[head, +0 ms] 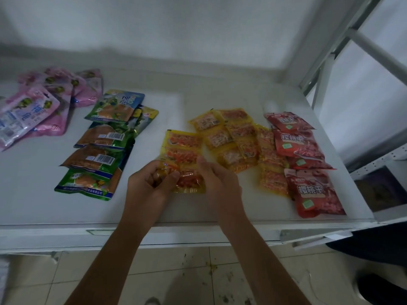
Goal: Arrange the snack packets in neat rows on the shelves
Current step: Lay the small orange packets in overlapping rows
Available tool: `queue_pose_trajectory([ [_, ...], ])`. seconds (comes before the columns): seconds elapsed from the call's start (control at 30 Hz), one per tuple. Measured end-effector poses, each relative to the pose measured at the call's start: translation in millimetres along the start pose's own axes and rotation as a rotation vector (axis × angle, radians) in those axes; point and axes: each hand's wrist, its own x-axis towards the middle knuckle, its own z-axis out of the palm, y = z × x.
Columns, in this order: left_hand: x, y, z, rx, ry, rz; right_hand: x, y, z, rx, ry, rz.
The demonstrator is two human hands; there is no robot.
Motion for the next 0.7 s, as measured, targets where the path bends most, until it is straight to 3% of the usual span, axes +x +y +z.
queue_pose_trajectory([
  [0.13, -1.8, 7.4, 2.3, -0.098, -0.013, -0.028, 12.7, -13.7, -2.0, 0.228, -0.037, 0.046],
  [0.3, 9.9, 15.1, 6.6, -0.151, 0.060, -0.238, 10.8, -5.4, 6.6, 0.225, -0.090, 0.014],
  [0.5, 13.4, 18.1, -5.8, -0.224, 0.008, -0.326, 18.7, -16.4, -1.2, 0.332, -0.188, 0.061],
  [0.63, 17.1, 17.3, -9.2, -0.241, -0.011, -0.327, 13.5, -11.2, 11.0, 0.289, -0.097, -0.021],
  [0.7, 18.0, 14.9, -8.7, -0.137, 0.002, -0.264, 11.7, -7.6, 14.1, 0.286, -0.058, -0.052],
])
